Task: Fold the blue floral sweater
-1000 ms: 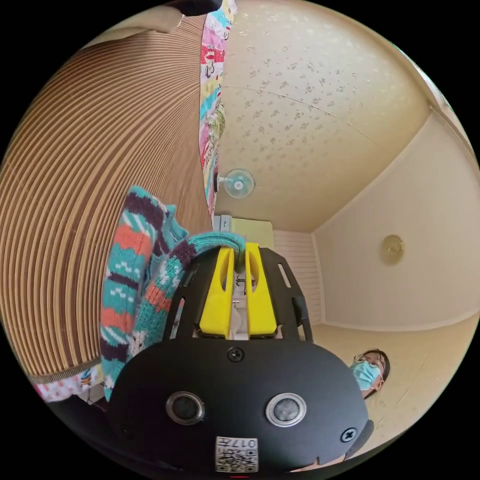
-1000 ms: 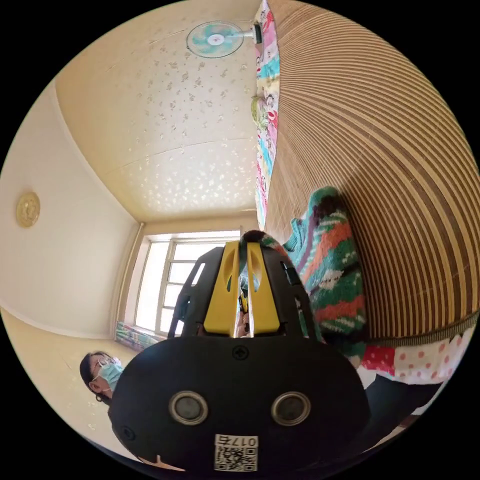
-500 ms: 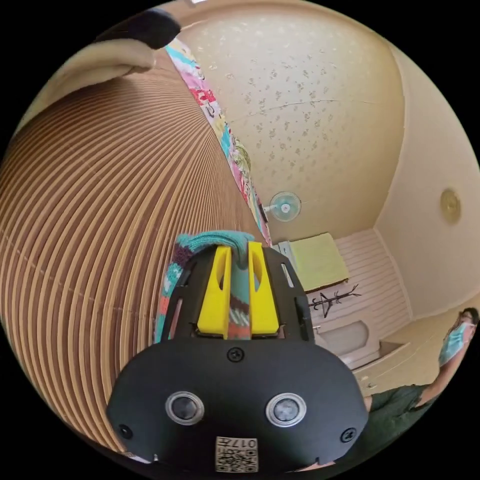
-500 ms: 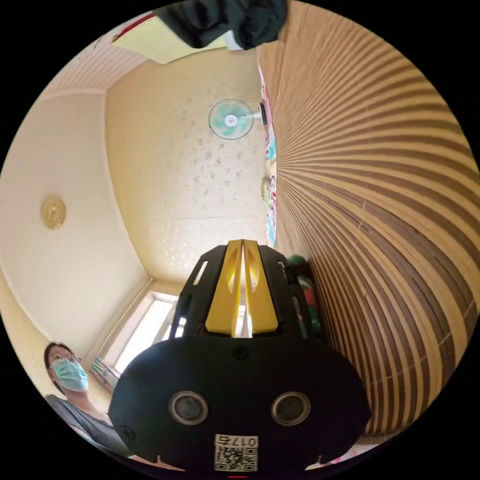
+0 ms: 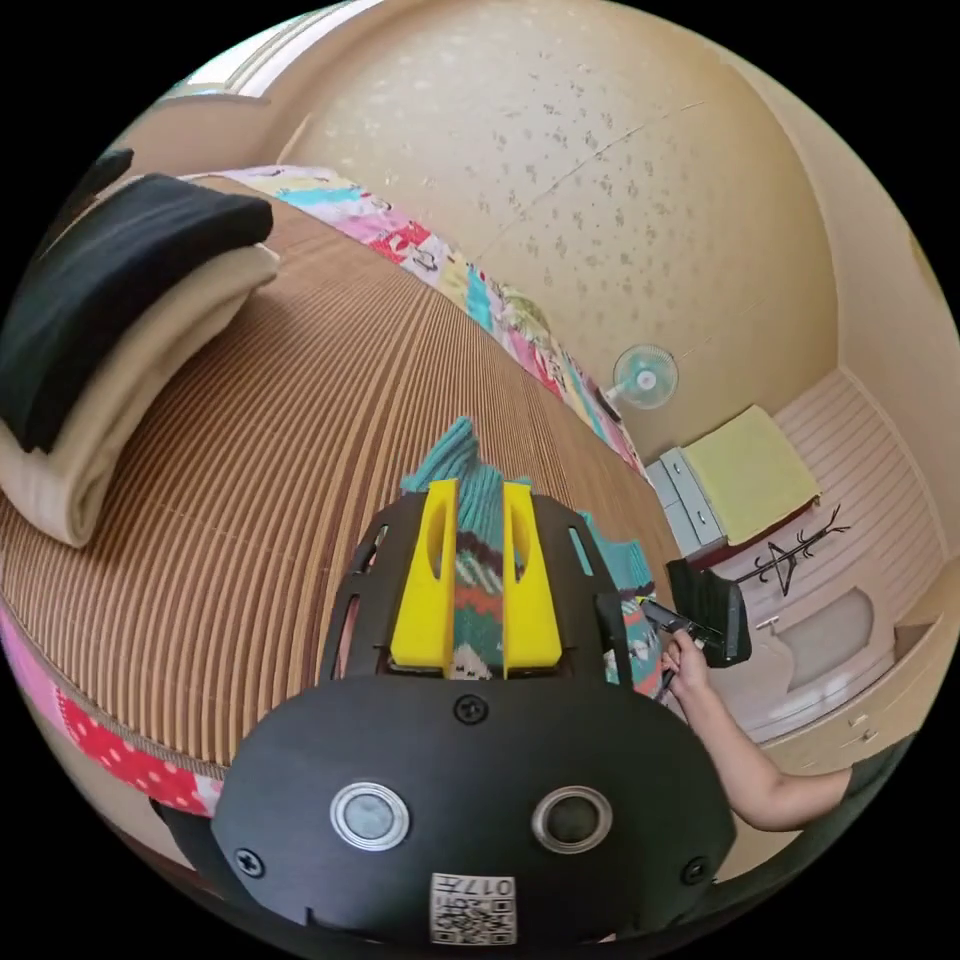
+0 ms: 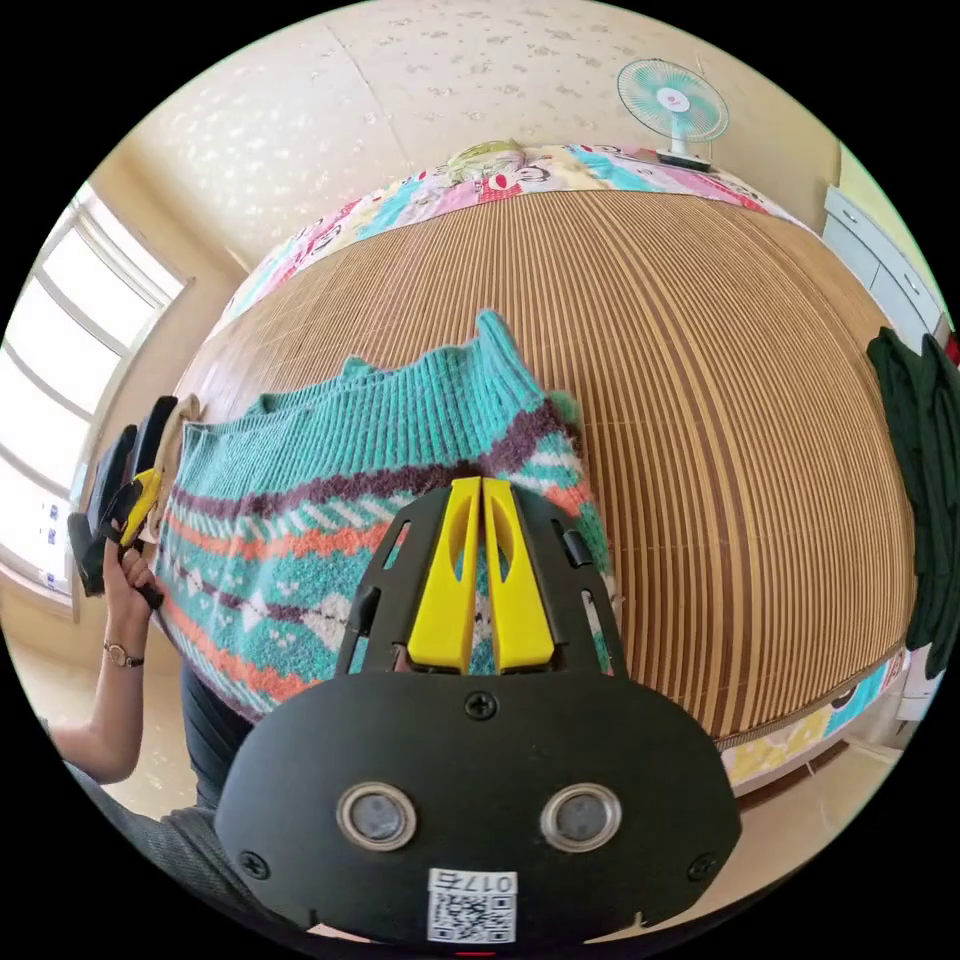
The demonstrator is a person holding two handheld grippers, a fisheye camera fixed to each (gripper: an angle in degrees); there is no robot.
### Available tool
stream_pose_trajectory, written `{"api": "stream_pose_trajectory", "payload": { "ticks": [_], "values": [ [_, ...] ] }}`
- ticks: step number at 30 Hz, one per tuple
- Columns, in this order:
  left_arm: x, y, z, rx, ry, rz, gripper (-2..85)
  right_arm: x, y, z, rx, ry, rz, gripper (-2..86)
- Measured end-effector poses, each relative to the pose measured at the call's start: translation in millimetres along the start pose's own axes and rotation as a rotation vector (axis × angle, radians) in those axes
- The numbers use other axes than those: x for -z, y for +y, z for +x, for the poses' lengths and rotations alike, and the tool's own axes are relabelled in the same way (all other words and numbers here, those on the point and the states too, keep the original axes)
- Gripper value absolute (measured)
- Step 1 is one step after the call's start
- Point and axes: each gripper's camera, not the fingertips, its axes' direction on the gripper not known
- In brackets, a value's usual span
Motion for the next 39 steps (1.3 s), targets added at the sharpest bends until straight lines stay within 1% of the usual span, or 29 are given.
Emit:
{"api": "stream_pose_trajectory", "payload": {
  "ticks": [3, 5, 7, 9, 11, 14, 17, 18, 19, 20, 22, 23, 26, 28, 29, 30, 31, 32, 34, 35, 37, 39],
  "values": [
    [51, 42, -31, 0.047, 0.036, 0.063, 11.0, -17, 7, -21, 0.023, 0.017, 0.028, 0.3],
    [68, 77, -59, 0.142, 0.035, 0.045, 14.4, -31, 11, -42, 0.049, 0.061, 0.040, 0.2],
    [73, 129, -95, 0.327, 0.037, 0.010, 20.7, -40, 14, -57, 0.062, 0.099, 0.052, 0.2],
    [70, 162, -112, 0.405, 0.092, 0.000, 21.9, -51, 17, -74, 0.081, 0.158, 0.063, 0.2],
    [65, 180, -120, 0.437, 0.146, -0.004, 20.9, -62, 21, -96, 0.105, 0.230, 0.081, 0.2],
    [44, 181, -126, 0.431, 0.160, -0.100, 19.5, -74, 24, -117, 0.126, 0.297, 0.088, 0.2],
    [27, 174, -135, 0.433, 0.187, -0.177, 18.0, -81, 25, -126, 0.135, 0.306, 0.090, 0.2],
    [24, 175, -142, 0.466, 0.158, -0.198, 17.3, -82, 25, -126, 0.132, 0.298, 0.091, 0.2],
    [24, 178, -153, 0.521, 0.130, -0.217, 14.3, -83, 25, -125, 0.124, 0.278, 0.093, 0.2],
    [22, 180, -160, 0.544, 0.145, -0.230, 12.8, -83, 25, -123, 0.116, 0.260, 0.096, 0.2],
    [26, 187, -184, 0.617, 0.274, -0.252, 10.4, -84, 24, -122, 0.108, 0.246, 0.096, 0.2],
    [30, 188, -186, 0.616, 0.300, -0.251, 9.9, -84, 25, -122, 0.109, 0.239, 0.103, 0.2],
    [49, 179, -172, 0.511, 0.410, -0.217, 8.5, -83, 26, -117, 0.102, 0.197, 0.125, 0.2],
    [53, 162, -133, 0.377, 0.489, -0.196, 8.0, -80, 25, -110, 0.090, 0.159, 0.132, 0.2],
    [51, 157, -121, 0.342, 0.504, -0.198, 7.9, -79, 24, -106, 0.085, 0.140, 0.135, 0.2],
    [44, 146, -93, 0.258, 0.531, -0.216, 7.9, -78, 23, -105, 0.083, 0.134, 0.136, 0.2],
    [33, 138, -60, 0.164, 0.551, -0.244, 7.9, -75, 23, -103, 0.082, 0.125, 0.139, 0.2],
    [26, 135, -43, 0.117, 0.558, -0.259, 7.9, -72, 23, -100, 0.080, 0.115, 0.142, 0.2],
    [-9, 139, 31, -0.055, 0.577, -0.325, 7.8, -67, 22, -94, 0.074, 0.092, 0.145, 0.2],
    [-19, 143, 49, -0.096, 0.583, -0.343, 7.8, -63, 21, -88, 0.067, 0.067, 0.149, 0.3],
    [-66, 176, 117, -0.237, 0.658, -0.423, 7.6, -55, 21, -76, 0.049, 0.016, 0.158, 0.4],
    [-105, 210, 153, -0.298, 0.626, -0.515, 7.6, -46, 21, -62, 0.027, -0.043, 0.171, 0.5]
  ]
}}
